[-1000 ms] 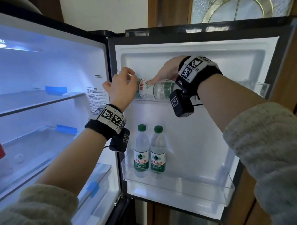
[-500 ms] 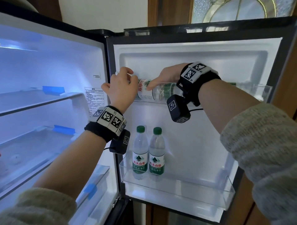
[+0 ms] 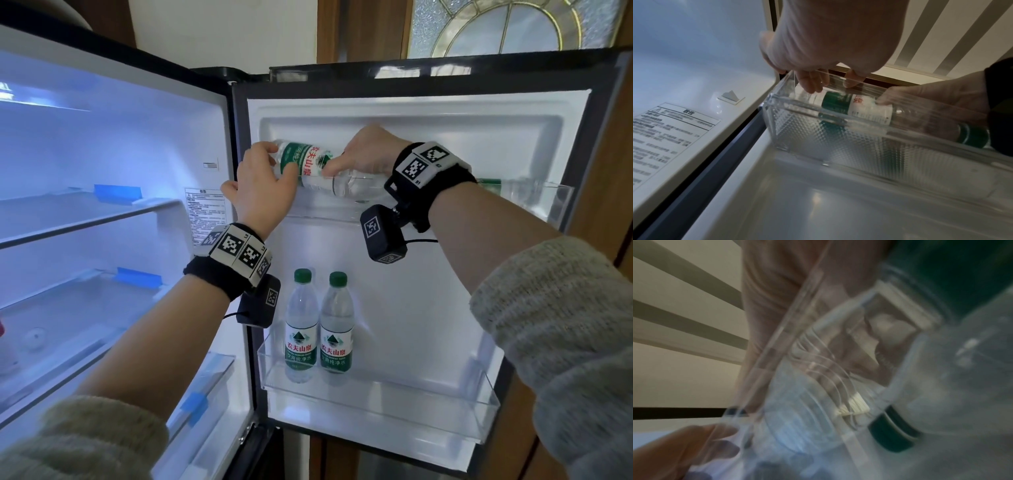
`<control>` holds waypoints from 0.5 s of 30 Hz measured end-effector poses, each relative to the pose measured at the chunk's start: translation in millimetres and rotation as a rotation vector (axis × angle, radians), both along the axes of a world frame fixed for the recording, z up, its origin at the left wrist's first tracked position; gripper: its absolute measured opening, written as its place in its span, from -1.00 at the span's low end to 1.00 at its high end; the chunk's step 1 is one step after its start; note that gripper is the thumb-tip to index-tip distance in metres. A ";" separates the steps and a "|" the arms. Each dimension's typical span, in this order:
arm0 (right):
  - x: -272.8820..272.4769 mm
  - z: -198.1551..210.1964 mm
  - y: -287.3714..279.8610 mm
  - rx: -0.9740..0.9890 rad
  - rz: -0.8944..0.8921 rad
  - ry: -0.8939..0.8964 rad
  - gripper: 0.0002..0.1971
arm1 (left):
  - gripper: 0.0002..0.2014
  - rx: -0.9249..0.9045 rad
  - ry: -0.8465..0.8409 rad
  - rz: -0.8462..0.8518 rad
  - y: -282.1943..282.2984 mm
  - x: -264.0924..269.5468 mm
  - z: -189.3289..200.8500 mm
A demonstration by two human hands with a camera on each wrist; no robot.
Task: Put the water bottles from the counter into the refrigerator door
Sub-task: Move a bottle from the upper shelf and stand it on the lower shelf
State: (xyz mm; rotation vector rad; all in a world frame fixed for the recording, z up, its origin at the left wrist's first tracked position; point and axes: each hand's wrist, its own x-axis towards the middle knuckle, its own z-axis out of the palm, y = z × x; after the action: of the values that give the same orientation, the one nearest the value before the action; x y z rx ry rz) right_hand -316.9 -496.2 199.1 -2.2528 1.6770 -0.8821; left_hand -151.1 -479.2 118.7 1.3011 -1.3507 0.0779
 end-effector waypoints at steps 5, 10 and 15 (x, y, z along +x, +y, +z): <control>-1.3 -0.8 13.8 -0.202 0.008 -0.059 -0.48 | -0.39 -0.020 0.092 -0.042 3.0 -4.1 3.6; 4.3 -2.6 23.2 -0.411 0.015 -0.011 -0.54 | -0.21 -0.029 0.236 -0.096 5.3 -1.4 15.4; 5.5 -4.6 31.0 -0.578 0.100 0.113 -0.37 | -0.34 -0.092 0.696 -0.502 19.5 6.5 33.0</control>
State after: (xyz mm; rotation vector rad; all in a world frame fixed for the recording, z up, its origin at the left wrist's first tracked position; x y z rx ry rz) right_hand -311.4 -465.2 194.5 -2.7660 1.4682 -1.3791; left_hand -144.6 -459.7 151.8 0.7637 -1.0049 -0.5996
